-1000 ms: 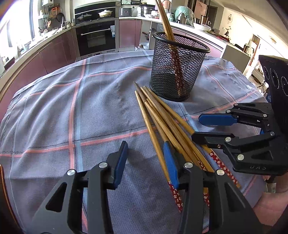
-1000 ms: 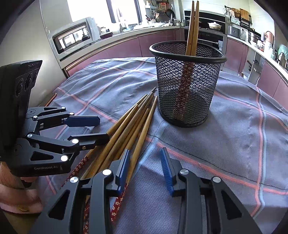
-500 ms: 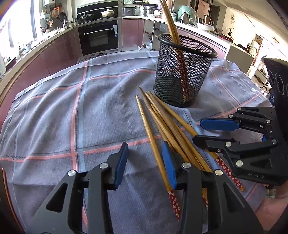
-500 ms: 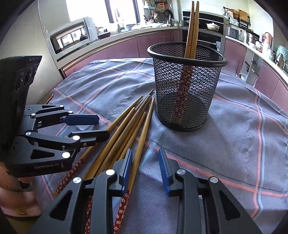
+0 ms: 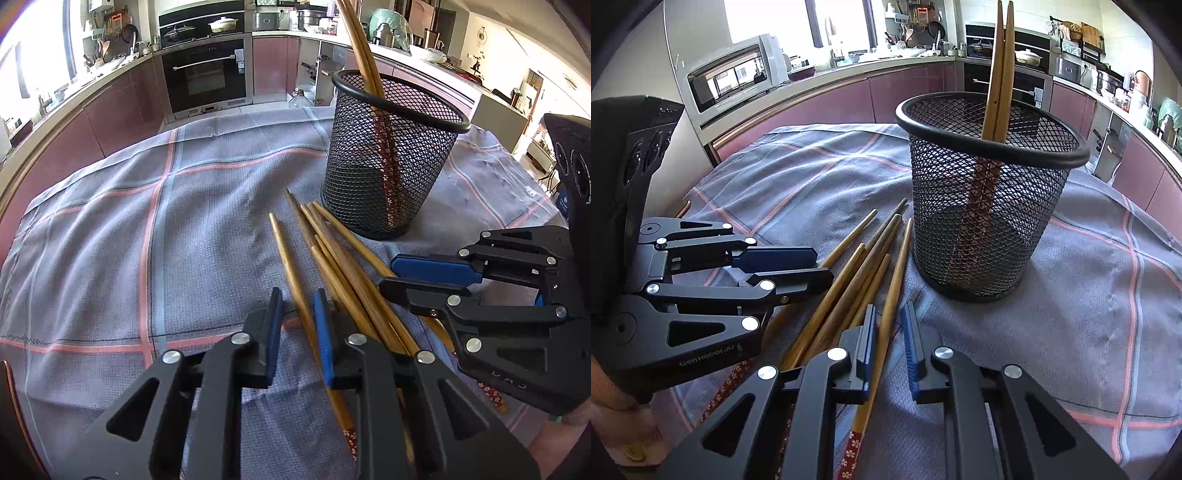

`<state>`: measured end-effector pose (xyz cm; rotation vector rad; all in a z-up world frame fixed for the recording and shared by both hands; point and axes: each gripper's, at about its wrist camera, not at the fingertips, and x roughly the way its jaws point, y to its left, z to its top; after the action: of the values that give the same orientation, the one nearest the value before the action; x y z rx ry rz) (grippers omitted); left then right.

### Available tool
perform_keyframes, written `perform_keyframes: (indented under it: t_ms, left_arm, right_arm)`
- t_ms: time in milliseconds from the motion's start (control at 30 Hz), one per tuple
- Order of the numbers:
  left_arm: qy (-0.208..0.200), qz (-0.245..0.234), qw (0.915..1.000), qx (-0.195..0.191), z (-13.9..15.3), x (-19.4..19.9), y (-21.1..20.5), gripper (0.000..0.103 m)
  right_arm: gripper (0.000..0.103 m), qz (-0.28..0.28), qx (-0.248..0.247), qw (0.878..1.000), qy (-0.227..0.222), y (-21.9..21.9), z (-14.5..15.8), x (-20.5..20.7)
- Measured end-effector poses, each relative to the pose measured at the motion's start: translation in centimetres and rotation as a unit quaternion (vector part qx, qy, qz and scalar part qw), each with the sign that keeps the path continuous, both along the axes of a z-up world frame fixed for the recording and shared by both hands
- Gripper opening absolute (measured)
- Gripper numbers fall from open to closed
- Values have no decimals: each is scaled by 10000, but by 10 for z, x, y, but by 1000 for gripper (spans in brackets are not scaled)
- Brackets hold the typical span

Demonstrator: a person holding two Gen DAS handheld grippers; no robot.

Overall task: Organize utensils
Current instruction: 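Close the left tool on a chopstick while the right tool grasps another, then raise the chopsticks upright and insert them into the mesh holder with both tools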

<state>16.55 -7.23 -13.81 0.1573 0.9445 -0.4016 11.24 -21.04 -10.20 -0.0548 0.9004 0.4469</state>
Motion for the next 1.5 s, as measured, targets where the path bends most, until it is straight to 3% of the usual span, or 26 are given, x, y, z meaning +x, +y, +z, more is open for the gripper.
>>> perform_keyframes:
  t_ms: [167,500,1200,1500]
  left_arm:
    - [50,105,9999,-112,-1,1,2,8]
    - [60,201,9993,-312,4,-6,12,7]
    - [-189,173,9961,-840,42,-33,38,7]
    - [-534,69,9914,-1196,78,-51,48,7]
  right_arm:
    - [7,-36,207,9997,93,-6,-1,0]
    - [5,-10,491,9988,55,-17,8,-10]
    - [5,162,889,9953,-336,-33,40,-34]
    - [5,108,1049,9922,-667,-42,62,-43]
